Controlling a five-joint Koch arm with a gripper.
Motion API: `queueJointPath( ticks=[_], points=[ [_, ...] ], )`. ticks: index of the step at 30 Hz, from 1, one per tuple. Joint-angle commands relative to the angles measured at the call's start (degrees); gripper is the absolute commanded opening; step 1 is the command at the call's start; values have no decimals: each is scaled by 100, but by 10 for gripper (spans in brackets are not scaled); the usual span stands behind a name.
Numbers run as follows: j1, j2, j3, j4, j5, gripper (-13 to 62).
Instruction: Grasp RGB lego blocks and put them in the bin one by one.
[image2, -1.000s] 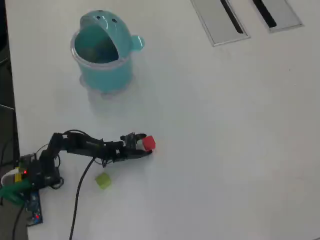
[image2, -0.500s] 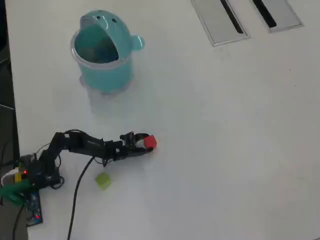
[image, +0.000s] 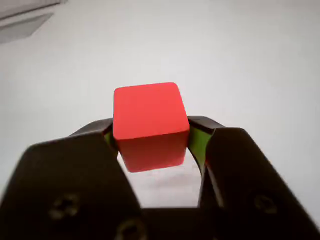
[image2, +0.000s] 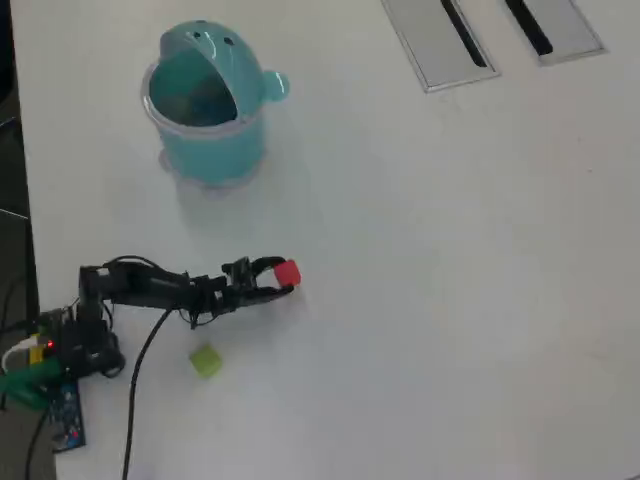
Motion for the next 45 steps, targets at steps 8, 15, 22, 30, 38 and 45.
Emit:
queueJointPath(
  ticks=[8, 15, 22, 30, 38, 45],
  points=[
    [-369, 1925, 316, -9, 44, 164],
    [-940, 3296, 729, 729, 114, 164],
    [-1617, 4500, 967, 1564, 114, 164],
    [-2074, 5300, 642, 2584, 105, 164],
    [-3252, 5634, 193, 2848, -352, 165],
    [-3823, 5168, -1230, 3577, -914, 164]
  ],
)
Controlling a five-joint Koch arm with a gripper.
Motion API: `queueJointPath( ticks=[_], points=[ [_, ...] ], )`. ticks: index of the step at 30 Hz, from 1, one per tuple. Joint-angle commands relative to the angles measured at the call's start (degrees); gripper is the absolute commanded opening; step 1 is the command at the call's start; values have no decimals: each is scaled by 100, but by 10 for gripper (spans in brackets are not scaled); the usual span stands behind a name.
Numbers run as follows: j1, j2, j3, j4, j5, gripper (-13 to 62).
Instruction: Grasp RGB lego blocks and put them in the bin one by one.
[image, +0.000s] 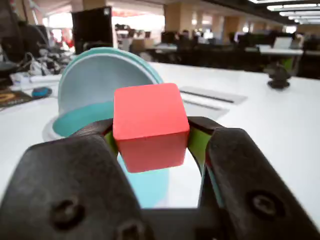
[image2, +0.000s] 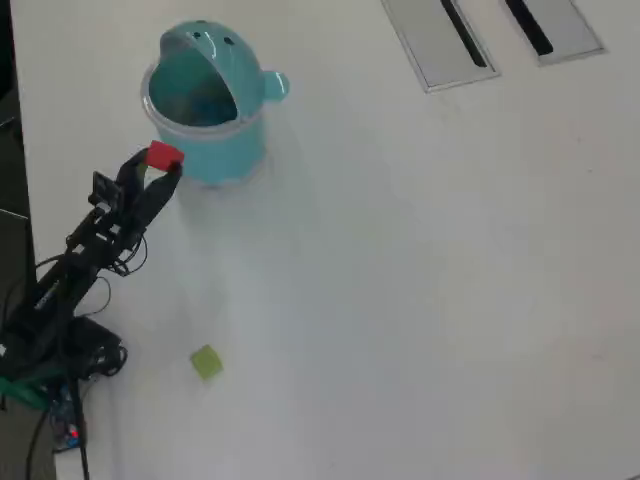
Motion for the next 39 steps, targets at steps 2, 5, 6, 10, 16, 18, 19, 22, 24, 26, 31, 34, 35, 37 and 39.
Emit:
queueJointPath(
  ticks=[2, 5, 6, 10, 16, 18, 19, 22, 24, 26, 31, 34, 35, 37, 39],
  points=[
    [-299, -149, -870, 70, -853, 164],
    [-404, -431, -1354, 519, -1002, 164],
    [-422, -536, -1512, 624, -1020, 164],
    [-545, -923, -1925, 800, -1230, 164],
    [-650, -2065, -2689, 914, -1556, 163],
    [-659, -2241, -2830, 905, -1556, 163],
    [-659, -2320, -2918, 905, -1556, 163],
    [-642, -2654, -3296, 905, -1556, 163],
    [-642, -2856, -3524, 923, -1556, 163],
    [-642, -3252, -3946, 923, -1556, 163],
    [-712, -3902, -4808, 1090, -1556, 163],
    [-712, -4228, -5159, 1099, -1547, 163],
    [-712, -4333, -5256, 1090, -1547, 163],
    [-712, -4447, -5379, 1090, -1547, 163],
    [-738, -4553, -5502, 1090, -1547, 163]
  ],
)
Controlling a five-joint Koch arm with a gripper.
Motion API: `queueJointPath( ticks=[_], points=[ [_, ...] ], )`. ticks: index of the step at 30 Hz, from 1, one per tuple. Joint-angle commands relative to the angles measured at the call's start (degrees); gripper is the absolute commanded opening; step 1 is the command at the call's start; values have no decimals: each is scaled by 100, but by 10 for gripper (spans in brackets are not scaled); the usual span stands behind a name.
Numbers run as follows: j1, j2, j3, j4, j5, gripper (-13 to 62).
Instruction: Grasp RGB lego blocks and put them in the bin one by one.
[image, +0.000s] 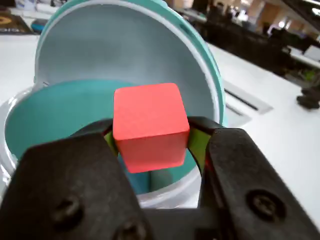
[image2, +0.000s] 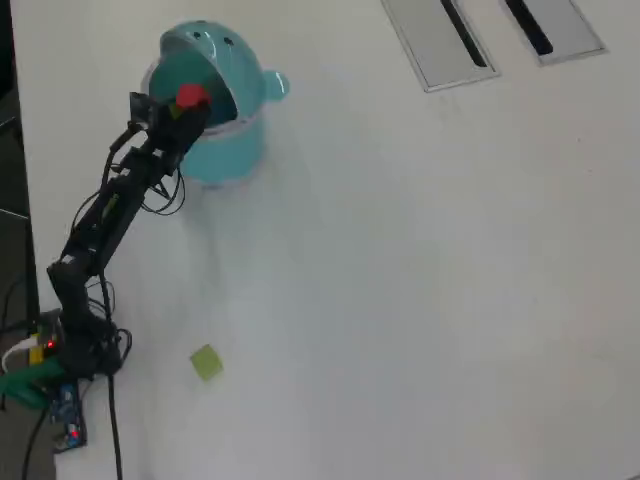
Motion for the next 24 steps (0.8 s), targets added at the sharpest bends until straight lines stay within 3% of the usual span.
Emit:
queueJointPath(
  ticks=[1, 7, 12, 17, 24],
  points=[
    [-114, 26, -686, -62, -53, 163],
    [-343, -141, -668, -97, -62, 168],
    [-536, -290, -686, -149, -105, 213],
    [-580, -334, -703, -264, -352, 303],
    [-501, -62, -615, -264, -536, 301]
  ],
)
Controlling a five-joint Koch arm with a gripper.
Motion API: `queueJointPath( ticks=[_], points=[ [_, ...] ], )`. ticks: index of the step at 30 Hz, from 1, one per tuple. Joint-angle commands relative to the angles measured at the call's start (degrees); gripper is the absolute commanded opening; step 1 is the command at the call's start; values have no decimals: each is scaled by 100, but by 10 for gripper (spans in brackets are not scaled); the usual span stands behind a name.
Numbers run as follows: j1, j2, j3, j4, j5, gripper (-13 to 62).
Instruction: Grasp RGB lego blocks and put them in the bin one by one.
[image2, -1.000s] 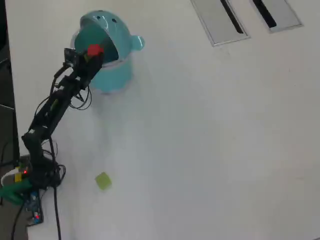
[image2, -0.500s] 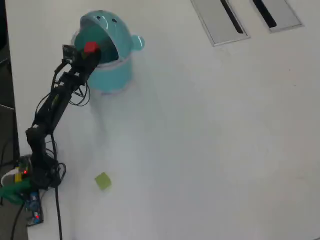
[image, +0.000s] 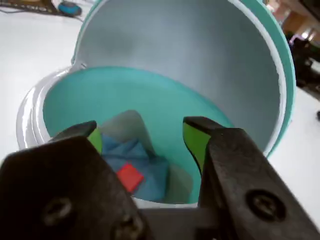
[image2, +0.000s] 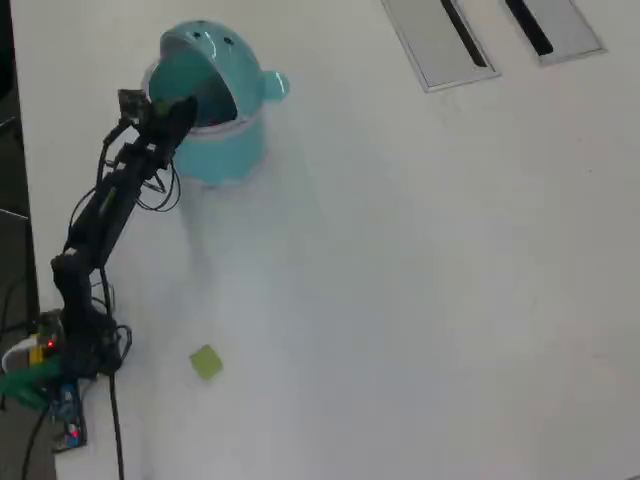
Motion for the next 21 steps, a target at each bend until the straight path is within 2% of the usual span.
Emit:
queueJointPath(
  ticks=[1, 21],
  points=[
    [44, 527, -299, -264, -70, 300],
    [1521, 3858, 3428, -246, -9, 301]
  ],
)
